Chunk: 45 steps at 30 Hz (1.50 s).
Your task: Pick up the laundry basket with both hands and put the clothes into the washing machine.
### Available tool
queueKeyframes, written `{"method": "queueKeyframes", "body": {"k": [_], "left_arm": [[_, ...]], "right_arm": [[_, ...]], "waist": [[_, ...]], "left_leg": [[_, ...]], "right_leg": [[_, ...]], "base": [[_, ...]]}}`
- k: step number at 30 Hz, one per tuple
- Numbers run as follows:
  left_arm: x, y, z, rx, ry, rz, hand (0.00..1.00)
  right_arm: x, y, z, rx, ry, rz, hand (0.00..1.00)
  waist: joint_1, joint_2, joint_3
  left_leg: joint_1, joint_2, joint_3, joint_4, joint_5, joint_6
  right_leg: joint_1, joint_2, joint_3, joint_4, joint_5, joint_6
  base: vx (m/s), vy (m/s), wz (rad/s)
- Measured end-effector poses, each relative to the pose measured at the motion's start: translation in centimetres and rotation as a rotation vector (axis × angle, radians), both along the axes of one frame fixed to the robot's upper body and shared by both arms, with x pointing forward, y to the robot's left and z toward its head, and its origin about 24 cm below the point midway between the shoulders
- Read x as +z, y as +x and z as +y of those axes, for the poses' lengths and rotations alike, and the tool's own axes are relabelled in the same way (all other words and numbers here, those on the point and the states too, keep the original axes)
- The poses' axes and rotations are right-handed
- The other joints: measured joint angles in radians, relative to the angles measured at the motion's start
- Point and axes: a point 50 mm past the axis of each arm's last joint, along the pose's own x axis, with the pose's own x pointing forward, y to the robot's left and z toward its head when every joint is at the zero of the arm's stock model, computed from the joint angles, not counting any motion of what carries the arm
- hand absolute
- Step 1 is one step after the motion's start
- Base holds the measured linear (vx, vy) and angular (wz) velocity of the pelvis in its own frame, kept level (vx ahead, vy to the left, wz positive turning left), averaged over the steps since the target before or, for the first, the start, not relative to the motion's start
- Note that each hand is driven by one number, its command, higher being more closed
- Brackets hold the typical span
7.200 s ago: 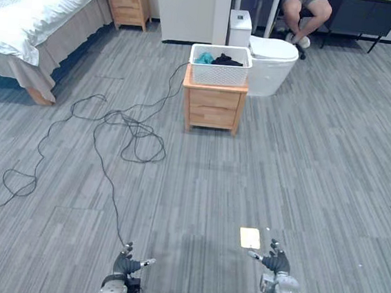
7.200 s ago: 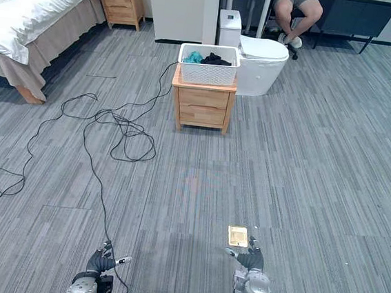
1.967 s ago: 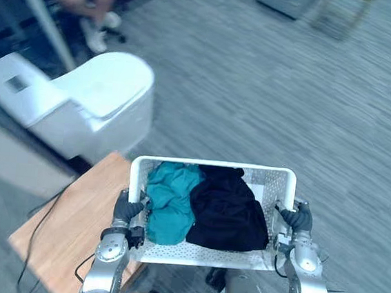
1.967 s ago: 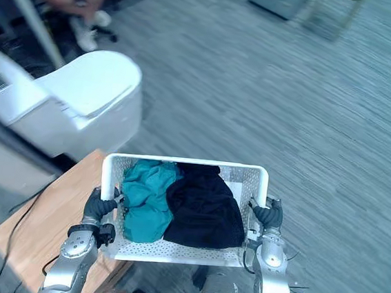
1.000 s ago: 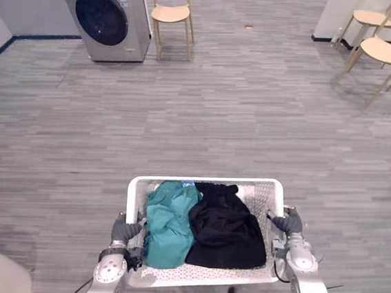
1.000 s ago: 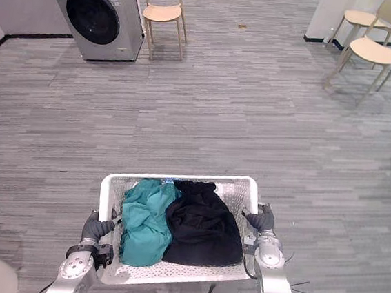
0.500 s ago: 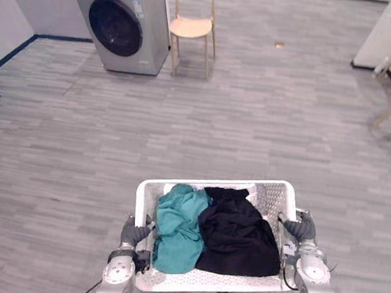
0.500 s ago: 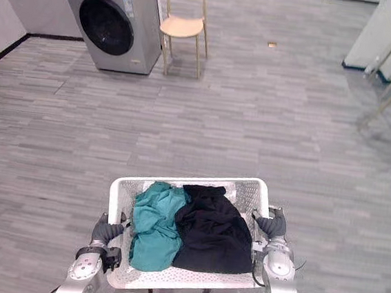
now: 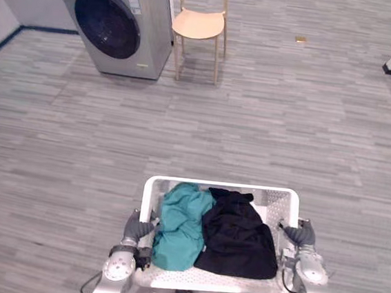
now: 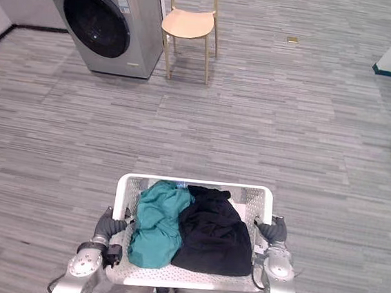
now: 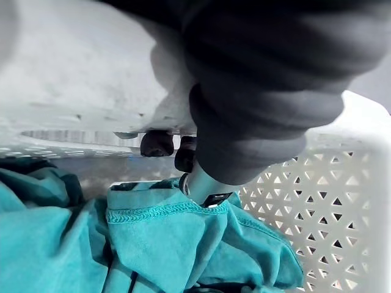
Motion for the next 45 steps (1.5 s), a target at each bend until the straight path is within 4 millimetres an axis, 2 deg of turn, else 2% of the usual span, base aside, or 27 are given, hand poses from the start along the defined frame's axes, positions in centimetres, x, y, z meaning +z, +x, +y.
{"method": "queueKeyframes", "body": {"k": [3,5,6,7,8,9,12,13,14,15,17,19,21,22,25,27,29,32,34,36,38,39,40,41,42,44,45], "left_arm": [[1.2,0.9,0.4,-0.032,0.034,-0.061,1.00],[1.4,1.4,0.2,-0.053,0.043,-0.074,1.00],[1.1,1.3,0.0,-0.056,0.041,-0.062,1.00],[0.3,1.2,-0.7,-0.047,0.007,-0.028,1.00],[0.2,1.2,-0.8,-0.041,0.003,-0.024,1.00],[0.1,1.1,-0.9,-0.041,0.003,-0.019,1.00],[-0.6,-0.3,-0.6,-0.009,-0.005,0.017,1.00],[-0.6,-0.5,-0.5,-0.004,-0.008,0.016,1.00],[-0.6,-0.5,-0.5,-0.003,-0.008,0.017,1.00],[-0.5,-0.5,-0.5,-0.002,-0.007,0.015,1.00],[-0.4,-0.6,-0.5,-0.002,-0.010,0.010,1.00],[-0.4,-0.5,-0.6,-0.018,-0.018,0.010,1.00],[-0.5,-0.6,-0.8,-0.026,-0.024,0.015,1.00],[-0.6,-0.7,-0.9,-0.029,-0.023,0.020,1.00],[-0.1,0.1,-0.9,-0.042,0.000,-0.001,1.00],[-0.2,0.1,-1.1,-0.055,0.003,0.003,1.00],[-0.6,0.0,-0.6,-0.070,0.032,0.029,1.00],[-0.8,-0.3,-0.1,-0.066,0.053,0.049,1.00],[-0.3,0.0,0.3,-0.074,0.073,0.027,1.00],[0.1,0.4,0.3,-0.084,0.081,0.006,1.00],[0.1,0.4,0.3,-0.087,0.082,0.008,1.00],[0.0,0.3,0.3,-0.090,0.091,0.012,1.00],[-0.4,0.2,0.2,-0.092,0.088,0.030,1.00],[-0.8,0.1,0.0,-0.090,0.080,0.044,1.00],[-1.0,0.0,-0.3,-0.083,0.064,0.052,1.00],[-0.9,0.2,-0.4,-0.084,0.068,0.044,1.00],[-0.9,0.1,-0.6,-0.079,0.056,0.045,1.00]], "right_arm": [[1.2,0.1,0.1,0.007,-0.006,-0.055,1.00],[1.5,0.1,-0.1,0.010,-0.020,-0.063,1.00],[1.5,0.1,-0.2,0.011,-0.024,-0.060,1.00],[1.5,0.4,-0.8,0.017,-0.047,-0.053,1.00],[1.6,0.5,-0.9,0.014,-0.049,-0.048,1.00],[1.4,0.2,-1.0,0.010,-0.049,-0.037,1.00],[1.6,-0.3,-0.4,0.023,-0.042,-0.045,1.00],[1.8,0.0,-0.3,0.018,-0.030,-0.064,1.00],[1.9,0.1,-0.2,0.014,-0.026,-0.067,1.00],[1.9,0.1,-0.2,0.002,-0.017,-0.071,1.00],[1.9,0.1,-0.2,-0.002,-0.013,-0.077,1.00],[1.9,0.2,-0.6,-0.009,-0.020,-0.073,1.00],[1.6,0.2,-1.0,-0.010,-0.032,-0.053,1.00],[1.1,0.2,-1.2,-0.009,-0.038,-0.027,1.00],[0.1,0.2,-1.0,-0.015,-0.020,0.010,1.00],[0.0,-0.1,-1.3,-0.030,-0.018,0.017,1.00],[-0.3,-0.1,-0.8,-0.033,-0.001,0.023,1.00],[-0.6,-0.4,-0.1,-0.030,0.021,0.033,1.00],[-0.6,-0.6,0.2,-0.029,0.029,0.027,1.00],[0.3,-0.6,0.2,-0.027,0.022,-0.010,1.00],[0.5,-0.5,0.2,-0.025,0.017,-0.019,1.00],[0.4,-0.5,0.1,-0.026,0.017,-0.015,1.00],[0.3,-0.8,0.0,-0.026,0.013,-0.004,1.00],[0.2,-0.9,0.0,-0.027,0.012,0.001,1.00],[0.5,-0.5,-0.3,-0.017,-0.008,-0.008,1.00],[0.5,-0.6,-0.3,-0.017,-0.009,-0.006,1.00],[0.5,-0.9,-0.5,-0.016,-0.016,-0.001,1.00]], "waist": [[-0.039,0.002,-0.008],[-0.054,-0.030,-0.019],[-0.054,-0.030,-0.024],[-0.046,0.038,-0.030],[-0.050,0.046,-0.028],[-0.054,0.049,-0.027],[-0.040,0.067,-0.020],[-0.028,0.096,-0.021],[-0.013,0.093,-0.020],[0.010,0.067,-0.005],[0.024,0.048,0.005],[0.030,0.032,0.015],[0.033,0.040,0.011],[0.039,0.046,0.007],[0.023,0.014,-0.008],[0.033,0.002,-0.010],[0.016,-0.025,-0.008],[0.006,-0.022,-0.005],[0.002,-0.019,-0.009],[-0.014,-0.030,-0.014],[-0.023,-0.032,-0.016],[-0.025,-0.042,-0.023],[-0.038,-0.042,-0.033],[-0.043,-0.023,-0.042],[-0.042,0.012,-0.056],[-0.051,0.026,-0.053],[-0.049,0.040,-0.046]], "left_leg": [[0.138,0.017,-0.050,-0.105,-0.015,-0.022],[0.241,0.011,-0.100,-0.159,-0.047,-0.082],[0.266,0.018,-0.116,-0.155,-0.057,-0.099],[0.288,0.074,-0.141,-0.125,-0.061,-0.117],[0.259,0.090,-0.185,-0.016,-0.020,-0.176],[0.241,0.097,-0.196,0.066,0.017,-0.185],[0.022,0.198,-0.190,0.633,0.407,-0.211],[-0.087,0.268,-0.154,0.836,0.351,-0.192],[-0.140,0.286,-0.137,0.892,0.312,-0.172],[-0.225,0.295,-0.100,0.926,0.245,-0.135],[-0.334,0.282,-0.034,0.823,0.152,-0.125],[-0.409,0.209,-0.011,0.504,0.118,-0.138],[-0.417,0.142,-0.048,0.129,0.181,-0.206],[-0.406,0.129,-0.059,0.024,0.336,-0.208],[-0.440,0.071,-0.023,0.140,0.278,-0.096],[-0.417,0.057,0.006,0.193,0.196,-0.076],[-0.298,0.018,0.024,0.180,0.129,-0.048],[-0.116,0.006,0.031,0.098,0.087,-0.042],[0.014,0.012,0.026,-0.003,0.070,-0.059],[0.063,0.012,0.012,-0.031,0.048,-0.071],[0.130,0.014,0.005,-0.079,0.031,-0.099],[0.176,0.006,0.002,-0.121,0.017,-0.123],[0.227,0.010,-0.020,-0.146,0.003,-0.147],[0.241,0.024,-0.029,-0.152,0.001,-0.151],[0.245,0.058,-0.049,-0.121,0.010,-0.169],[0.170,0.090,-0.070,0.093,0.049,-0.221],[0.108,0.122,-0.081,0.281,0.113,-0.213]], "right_leg": [[-0.153,0.041,-0.090,-0.392,0.010,-0.002],[-0.159,0.073,-0.066,-0.838,0.250,0.000],[-0.150,0.080,-0.057,-0.838,0.352,-0.028],[-0.147,0.115,-0.078,-0.762,0.343,-0.080],[-0.149,0.098,-0.102,-0.664,0.249,-0.085],[-0.137,0.095,-0.118,-0.621,0.212,-0.094],[0.063,0.133,-0.157,-0.667,0.066,-0.115],[0.141,0.169,-0.157,-0.709,0.053,-0.127],[0.178,0.177,-0.151,-0.732,0.043,-0.129],[0.251,0.173,-0.140,-0.785,0.033,-0.130],[0.353,0.151,-0.129,-0.882,0.031,-0.127],[0.442,0.104,-0.130,-0.956,0.017,-0.096],[0.506,0.077,-0.122,-1.005,-0.003,-0.061],[0.548,0.071,-0.095,-1.048,-0.018,-0.037],[0.554,-0.005,-0.051,-1.012,-0.009,-0.011],[0.481,-0.037,-0.002,-0.808,-0.015,0.051],[0.291,-0.080,0.091,-0.294,0.087,0.193],[0.143,-0.078,0.059,-0.012,0.035,0.088],[-0.001,-0.049,-0.035,-0.076,-0.010,0.021],[-0.089,-0.039,-0.113,-0.261,-0.014,0.011],[-0.110,0.003,-0.144,-0.569,0.039,0.008],[-0.101,0.027,-0.152,-0.764,0.133,-0.009],[-0.087,0.050,-0.142,-0.788,0.288,-0.063],[-0.091,0.061,-0.143,-0.765,0.303,-0.084],[-0.092,0.078,-0.158,-0.722,0.253,-0.093],[-0.056,0.084,-0.184,-0.681,0.179,-0.102],[-0.006,0.105,-0.189,-0.690,0.150,-0.108]], "base": [[0.76,-0.034,0.58],[0.75,-0.155,0.65],[0.78,-0.169,0.24],[0.76,-0.156,0.35],[0.74,-0.158,0.35],[0.71,-0.185,0.56],[0.65,-0.174,0.22],[0.68,-0.106,-0.12],[0.75,-0.081,-0.23],[0.70,-0.039,-0.13],[0.60,0.001,-0.01],[0.48,0.081,0.03],[0.60,0.203,-0.13],[0.66,0.277,-0.38],[0.60,0.254,-0.03],[0.60,0.279,-0.16],[0.55,0.228,-0.10],[0.50,0.126,-0.16],[0.48,0.061,-0.05],[0.54,-0.007,0.19],[0.50,-0.047,0.15],[0.57,-0.076,0.24],[0.60,-0.084,0.24],[0.64,-0.083,0.09],[0.64,-0.101,0.03],[0.60,-0.140,0.14],[0.57,-0.147,-0.05]]}}
